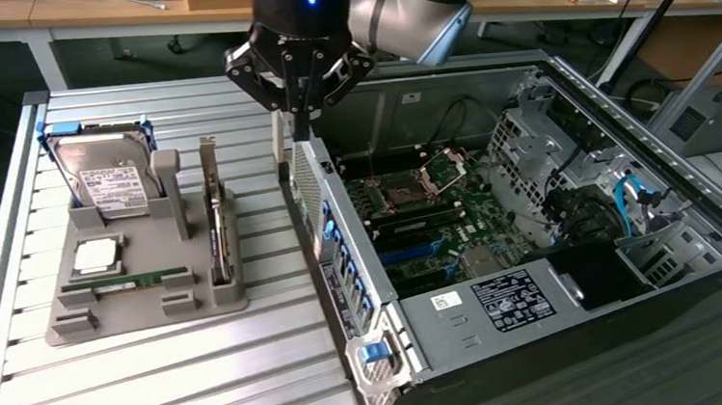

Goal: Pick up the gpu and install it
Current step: 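Reach for the gpu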

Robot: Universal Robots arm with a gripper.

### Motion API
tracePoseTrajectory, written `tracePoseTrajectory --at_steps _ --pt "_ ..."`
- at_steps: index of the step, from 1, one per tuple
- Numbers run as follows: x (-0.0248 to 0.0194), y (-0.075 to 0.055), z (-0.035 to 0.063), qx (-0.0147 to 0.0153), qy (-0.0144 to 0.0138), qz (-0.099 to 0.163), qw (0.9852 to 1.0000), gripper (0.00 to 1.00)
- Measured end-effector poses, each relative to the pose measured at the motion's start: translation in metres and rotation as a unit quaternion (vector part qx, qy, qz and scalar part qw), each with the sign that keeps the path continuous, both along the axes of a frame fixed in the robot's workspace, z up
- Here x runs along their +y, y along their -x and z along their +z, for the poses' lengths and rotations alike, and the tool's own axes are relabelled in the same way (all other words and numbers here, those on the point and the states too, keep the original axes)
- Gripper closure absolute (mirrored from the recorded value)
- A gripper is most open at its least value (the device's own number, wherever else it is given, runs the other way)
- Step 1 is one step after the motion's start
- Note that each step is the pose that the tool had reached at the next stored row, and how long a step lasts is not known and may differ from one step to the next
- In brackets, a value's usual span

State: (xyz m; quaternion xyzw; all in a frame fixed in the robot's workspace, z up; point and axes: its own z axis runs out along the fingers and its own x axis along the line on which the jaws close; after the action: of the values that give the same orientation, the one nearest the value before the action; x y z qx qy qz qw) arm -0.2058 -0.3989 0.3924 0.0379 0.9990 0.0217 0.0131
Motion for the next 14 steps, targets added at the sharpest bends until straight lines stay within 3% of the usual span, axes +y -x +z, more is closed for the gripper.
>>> tracePoseTrajectory --at_steps 14 --pt "0.0000 0.011 -0.0001 0.0000 0.0000 0.000 1.0000 0.89"
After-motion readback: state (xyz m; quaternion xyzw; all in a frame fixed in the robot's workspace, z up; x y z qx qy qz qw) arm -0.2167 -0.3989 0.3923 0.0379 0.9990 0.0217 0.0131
